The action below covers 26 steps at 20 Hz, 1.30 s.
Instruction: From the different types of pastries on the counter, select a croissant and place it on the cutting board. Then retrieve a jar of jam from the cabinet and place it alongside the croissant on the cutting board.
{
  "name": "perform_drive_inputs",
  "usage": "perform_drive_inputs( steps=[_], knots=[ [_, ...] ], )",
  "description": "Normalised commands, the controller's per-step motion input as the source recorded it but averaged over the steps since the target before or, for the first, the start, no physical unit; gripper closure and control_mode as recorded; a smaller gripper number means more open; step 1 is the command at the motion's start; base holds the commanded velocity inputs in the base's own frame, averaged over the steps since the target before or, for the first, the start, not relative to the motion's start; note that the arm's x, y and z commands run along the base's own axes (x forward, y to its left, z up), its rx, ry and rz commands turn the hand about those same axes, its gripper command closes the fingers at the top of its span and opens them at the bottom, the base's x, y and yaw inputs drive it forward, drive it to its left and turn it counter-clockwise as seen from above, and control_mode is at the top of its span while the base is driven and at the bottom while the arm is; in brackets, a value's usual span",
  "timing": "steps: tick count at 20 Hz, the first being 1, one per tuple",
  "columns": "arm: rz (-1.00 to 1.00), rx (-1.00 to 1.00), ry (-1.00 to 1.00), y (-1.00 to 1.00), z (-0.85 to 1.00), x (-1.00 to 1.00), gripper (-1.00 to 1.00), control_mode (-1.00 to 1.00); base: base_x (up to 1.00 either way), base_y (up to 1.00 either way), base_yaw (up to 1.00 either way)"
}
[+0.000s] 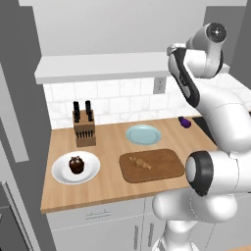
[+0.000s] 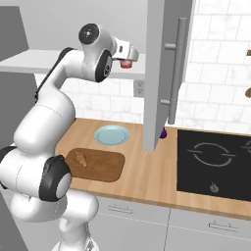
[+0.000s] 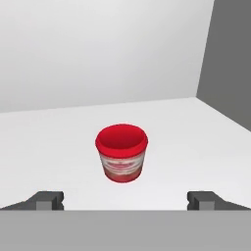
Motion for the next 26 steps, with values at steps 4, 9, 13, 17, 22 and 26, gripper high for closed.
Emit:
perform_drive_inputs(
  steps=[4, 9, 13, 17, 22, 26],
  knots=[
    [0.00, 0.00, 0.00, -0.01, 0.00, 0.32, -1.00, -1.00, 0.00, 0.00, 0.00],
    [0.00, 0.00, 0.00, 0.00, 0.00, 0.31, -1.00, -1.00, 0.00, 0.00, 0.00],
    [0.00, 0.01, 0.00, -0.07, 0.00, 0.13, -1.00, -1.00, 0.00, 0.00, 0.00],
    [0.00, 0.02, 0.00, -0.08, -0.07, 0.12, -1.00, -1.00, 0.00, 0.00, 0.00],
    [0.00, 0.01, 0.00, -0.06, -0.16, 0.15, -1.00, -1.00, 0.00, 0.00, 0.00],
    [0.00, 0.00, 0.00, -0.05, -0.03, 0.31, -1.00, -1.00, 0.00, 0.00, 0.00]
  ],
)
